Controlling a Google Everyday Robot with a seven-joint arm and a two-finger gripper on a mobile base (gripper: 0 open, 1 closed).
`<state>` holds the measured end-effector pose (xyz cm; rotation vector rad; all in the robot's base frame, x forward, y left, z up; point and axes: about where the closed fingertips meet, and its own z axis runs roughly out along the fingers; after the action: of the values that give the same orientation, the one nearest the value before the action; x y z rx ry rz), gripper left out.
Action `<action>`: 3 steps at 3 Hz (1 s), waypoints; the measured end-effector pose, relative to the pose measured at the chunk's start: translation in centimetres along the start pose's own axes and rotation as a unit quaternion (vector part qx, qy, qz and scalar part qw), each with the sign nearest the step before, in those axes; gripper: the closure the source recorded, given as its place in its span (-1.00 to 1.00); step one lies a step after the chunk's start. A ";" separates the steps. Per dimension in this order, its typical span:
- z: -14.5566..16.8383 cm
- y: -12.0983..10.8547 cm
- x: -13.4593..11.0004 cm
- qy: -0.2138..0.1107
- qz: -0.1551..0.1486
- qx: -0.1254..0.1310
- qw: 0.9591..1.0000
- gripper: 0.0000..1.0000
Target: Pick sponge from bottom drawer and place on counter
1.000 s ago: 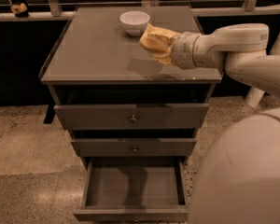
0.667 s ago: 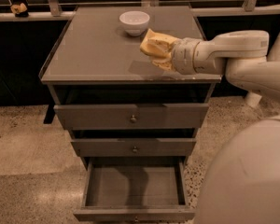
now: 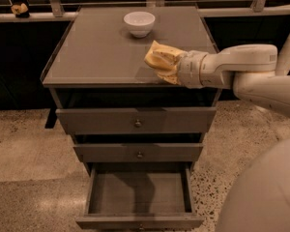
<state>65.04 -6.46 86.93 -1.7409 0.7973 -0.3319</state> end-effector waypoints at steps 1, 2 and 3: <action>0.7 -2.0 1.8 0.007 -0.001 0.001 1.000 1.00; 2.3 -4.3 5.2 0.012 0.010 -0.002 1.000 1.00; 4.2 -2.6 6.6 -0.003 0.031 -0.017 0.999 1.00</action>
Offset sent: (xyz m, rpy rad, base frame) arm 0.1251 -0.0194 0.0277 -0.0046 0.0452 -0.0464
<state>73.26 -7.34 86.78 -1.7438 0.8550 -0.2716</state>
